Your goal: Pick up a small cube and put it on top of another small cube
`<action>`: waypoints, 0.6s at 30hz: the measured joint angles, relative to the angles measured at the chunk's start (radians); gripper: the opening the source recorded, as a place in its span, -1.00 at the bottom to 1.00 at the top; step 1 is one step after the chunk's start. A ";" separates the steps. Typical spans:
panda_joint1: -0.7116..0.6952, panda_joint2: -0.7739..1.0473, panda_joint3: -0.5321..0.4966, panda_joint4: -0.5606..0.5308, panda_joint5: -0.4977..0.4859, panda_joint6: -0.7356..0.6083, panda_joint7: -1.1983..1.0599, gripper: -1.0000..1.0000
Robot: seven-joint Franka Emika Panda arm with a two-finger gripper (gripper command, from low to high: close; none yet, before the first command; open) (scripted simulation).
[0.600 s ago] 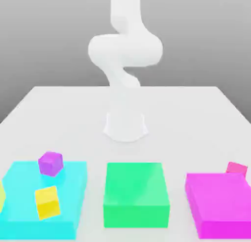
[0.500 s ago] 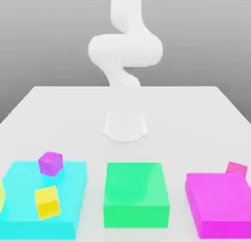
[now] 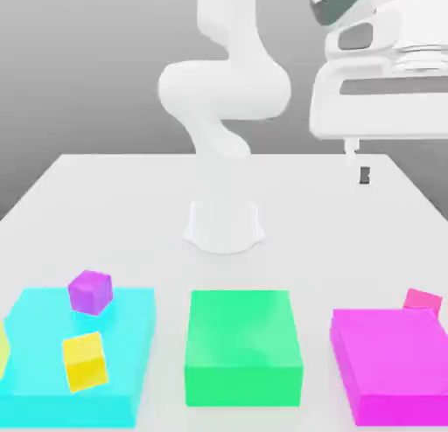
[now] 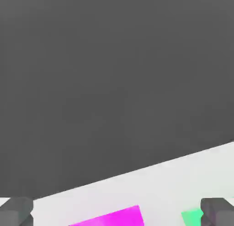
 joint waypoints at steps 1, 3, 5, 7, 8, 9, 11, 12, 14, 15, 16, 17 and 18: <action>0.000 0.029 0.023 -0.008 -0.015 0.012 0.048 0.00; 0.004 0.088 0.065 -0.024 -0.049 0.036 0.147 0.00; 0.013 0.149 0.101 -0.039 -0.089 0.059 0.251 0.00; 0.041 0.212 0.124 -0.054 -0.133 0.080 0.358 0.00; 0.062 0.244 0.130 -0.061 -0.155 0.091 0.411 0.00; 0.085 0.275 0.132 -0.069 -0.175 0.102 0.464 0.00; 0.122 0.336 0.128 -0.084 -0.211 0.123 0.564 0.00; 0.143 0.365 0.124 -0.091 -0.224 0.135 0.611 0.00; 0.188 0.421 0.118 -0.107 -0.243 0.159 0.700 0.00; 0.212 0.449 0.108 -0.111 -0.259 0.172 0.740 0.00; 0.236 0.478 0.086 -0.108 -0.288 0.188 0.776 0.00; 0.262 0.508 0.058 -0.102 -0.324 0.205 0.809 0.00; 0.289 0.537 0.025 -0.095 -0.362 0.223 0.841 0.00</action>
